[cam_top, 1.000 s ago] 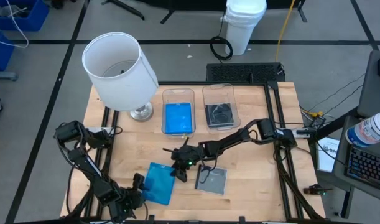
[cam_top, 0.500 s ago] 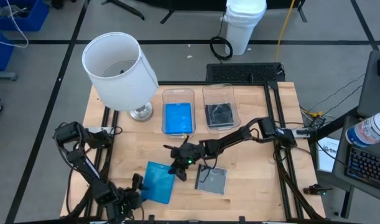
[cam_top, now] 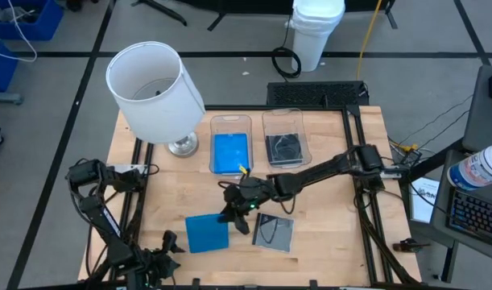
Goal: Pick & place jewel cases by type
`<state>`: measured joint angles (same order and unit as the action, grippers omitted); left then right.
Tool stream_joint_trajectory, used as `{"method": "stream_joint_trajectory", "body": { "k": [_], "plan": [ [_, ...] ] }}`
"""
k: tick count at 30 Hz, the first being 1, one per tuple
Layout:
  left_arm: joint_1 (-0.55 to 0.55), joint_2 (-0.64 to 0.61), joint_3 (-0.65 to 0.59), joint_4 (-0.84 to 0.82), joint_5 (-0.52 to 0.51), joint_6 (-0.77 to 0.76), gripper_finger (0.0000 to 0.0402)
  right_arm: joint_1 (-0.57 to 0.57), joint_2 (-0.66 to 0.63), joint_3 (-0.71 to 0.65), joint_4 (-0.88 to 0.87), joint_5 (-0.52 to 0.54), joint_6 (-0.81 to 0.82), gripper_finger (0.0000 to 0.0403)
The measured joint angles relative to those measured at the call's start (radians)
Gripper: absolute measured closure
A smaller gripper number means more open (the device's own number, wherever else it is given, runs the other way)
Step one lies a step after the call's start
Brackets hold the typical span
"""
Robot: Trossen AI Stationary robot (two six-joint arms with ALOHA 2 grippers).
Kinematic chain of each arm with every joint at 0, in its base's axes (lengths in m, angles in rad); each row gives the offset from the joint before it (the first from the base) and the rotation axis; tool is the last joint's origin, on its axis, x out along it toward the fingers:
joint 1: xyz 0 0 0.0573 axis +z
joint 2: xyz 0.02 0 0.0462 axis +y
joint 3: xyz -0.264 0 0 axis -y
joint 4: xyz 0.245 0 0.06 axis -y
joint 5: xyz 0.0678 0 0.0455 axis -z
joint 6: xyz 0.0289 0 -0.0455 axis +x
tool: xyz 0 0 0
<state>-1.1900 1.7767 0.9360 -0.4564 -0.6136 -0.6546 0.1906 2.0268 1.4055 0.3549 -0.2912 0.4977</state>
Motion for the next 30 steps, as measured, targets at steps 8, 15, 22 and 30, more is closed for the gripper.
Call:
{"method": "stream_joint_trajectory", "body": {
  "k": [8,15,22,30],
  "plan": [
    [-0.021,-0.002,0.001,-0.001,-0.024,-0.078,0.0160,0.070,-0.224,0.000,-0.242,0.155,-0.116,0.0379],
    [-0.008,-0.002,0.002,-0.005,-0.077,-0.027,0.0160,0.093,-0.485,0.001,-0.589,0.589,-0.292,0.0376],
    [0.032,-0.003,0.003,-0.005,-0.103,0.045,0.0160,-0.020,-0.595,0.001,-0.585,0.769,-0.518,0.0376],
    [0.073,-0.003,0.003,-0.008,-0.096,0.073,0.0160,-0.280,-0.554,0.001,-0.586,0.438,-0.443,0.0379]
  ]
}}
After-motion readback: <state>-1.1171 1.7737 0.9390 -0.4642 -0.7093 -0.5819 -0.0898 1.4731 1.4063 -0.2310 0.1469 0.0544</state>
